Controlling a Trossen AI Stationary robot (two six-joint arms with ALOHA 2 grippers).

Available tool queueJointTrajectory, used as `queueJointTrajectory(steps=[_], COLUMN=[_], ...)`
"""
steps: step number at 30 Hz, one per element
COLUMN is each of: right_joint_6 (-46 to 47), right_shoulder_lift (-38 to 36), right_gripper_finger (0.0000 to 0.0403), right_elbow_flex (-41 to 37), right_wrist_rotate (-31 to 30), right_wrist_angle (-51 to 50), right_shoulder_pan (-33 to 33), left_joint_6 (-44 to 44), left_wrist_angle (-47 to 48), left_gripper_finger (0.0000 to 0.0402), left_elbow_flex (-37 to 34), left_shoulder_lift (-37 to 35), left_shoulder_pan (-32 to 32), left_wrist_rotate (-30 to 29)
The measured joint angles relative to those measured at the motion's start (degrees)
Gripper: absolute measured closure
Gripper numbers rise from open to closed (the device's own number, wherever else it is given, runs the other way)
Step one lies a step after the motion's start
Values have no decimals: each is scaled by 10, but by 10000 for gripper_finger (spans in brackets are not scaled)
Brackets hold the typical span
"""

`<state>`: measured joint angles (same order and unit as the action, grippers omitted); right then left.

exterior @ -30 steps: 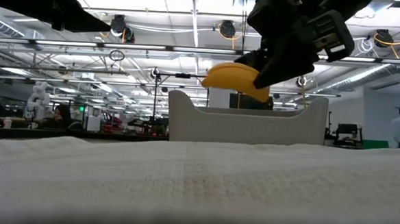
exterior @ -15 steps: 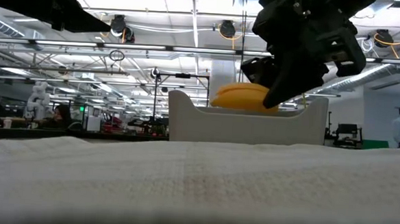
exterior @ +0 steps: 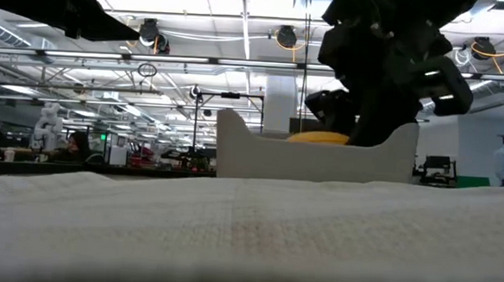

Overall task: Pick and placing Produce into tupperware
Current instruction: Put the yellow banana into the bin, then adjust the bin

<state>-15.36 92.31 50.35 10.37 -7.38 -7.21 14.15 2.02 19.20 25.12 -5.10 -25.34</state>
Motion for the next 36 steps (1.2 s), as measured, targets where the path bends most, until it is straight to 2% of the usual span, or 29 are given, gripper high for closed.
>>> queueJointTrajectory(steps=[8,18,28,32,36], right_joint_6=[1,-1,-1,-6,-20], right_shoulder_lift=[15,10,11,12,11], right_gripper_finger=[268,234,228,228,228], right_elbow_flex=[1,-1,5,32,62], right_wrist_rotate=[3,2,-1,-12,-48], right_wrist_angle=[24,23,16,-13,-45], right_shoulder_pan=[0,0,0,0,-1], left_joint_6=[-1,-1,-8,-10,-11], left_wrist_angle=[0,4,14,14,15], left_gripper_finger=[378,378,378,378,378], left_elbow_flex=[0,0,0,0,0], left_shoulder_lift=[0,0,0,0,0], left_shoulder_pan=[0,0,0,0,0], left_wrist_rotate=[3,4,12,26,30])
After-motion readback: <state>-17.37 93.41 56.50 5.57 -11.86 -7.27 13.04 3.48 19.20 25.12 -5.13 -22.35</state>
